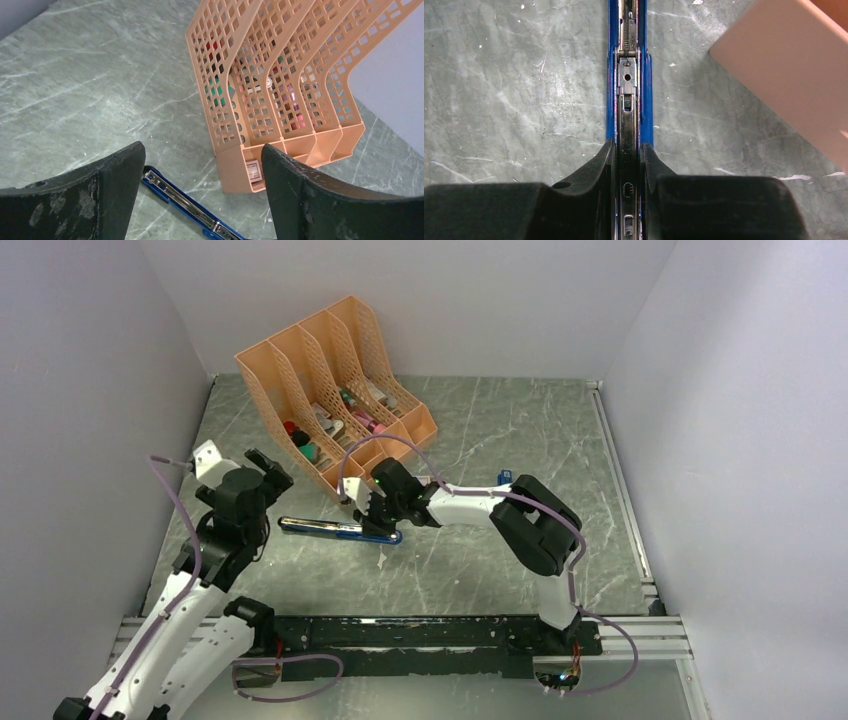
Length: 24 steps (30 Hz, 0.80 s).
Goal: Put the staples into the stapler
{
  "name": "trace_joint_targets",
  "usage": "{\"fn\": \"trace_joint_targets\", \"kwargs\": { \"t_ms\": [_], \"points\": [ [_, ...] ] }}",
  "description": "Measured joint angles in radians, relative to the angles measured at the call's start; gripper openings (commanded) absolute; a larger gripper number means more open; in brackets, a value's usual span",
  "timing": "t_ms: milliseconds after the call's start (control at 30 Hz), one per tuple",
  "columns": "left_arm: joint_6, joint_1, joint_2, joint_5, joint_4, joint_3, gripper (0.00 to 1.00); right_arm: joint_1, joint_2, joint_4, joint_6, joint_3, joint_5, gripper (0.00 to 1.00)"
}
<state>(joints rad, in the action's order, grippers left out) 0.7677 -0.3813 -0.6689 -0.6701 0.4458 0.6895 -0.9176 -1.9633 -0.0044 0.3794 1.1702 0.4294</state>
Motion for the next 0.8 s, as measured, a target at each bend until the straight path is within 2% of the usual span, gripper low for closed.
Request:
{"fn": "trace_joint_targets", "kwargs": {
  "t_ms": [100,433,633,733,800],
  "points": [
    [-0.038,0.000,0.008,-0.012,-0.006,0.004,0.90,0.002,0.000,0.000,0.003,0.000,-0.002,0.04],
    [-0.054,0.000,0.000,-0.010,-0.006,0.003,0.90,0.016,-0.016,-0.054,0.008,0.045,0.005,0.05],
    [-0.055,0.000,-0.002,-0.005,-0.006,0.003,0.90,0.012,0.042,0.048,-0.064,-0.069,-0.039,0.19],
    [-0.055,0.000,-0.012,0.002,-0.008,0.003,0.90,0.011,0.065,0.069,-0.098,-0.103,-0.063,0.37],
    [-0.057,0.000,-0.022,0.006,-0.008,0.003,0.90,0.010,0.073,0.074,-0.117,-0.113,-0.071,0.43]
  ]
}}
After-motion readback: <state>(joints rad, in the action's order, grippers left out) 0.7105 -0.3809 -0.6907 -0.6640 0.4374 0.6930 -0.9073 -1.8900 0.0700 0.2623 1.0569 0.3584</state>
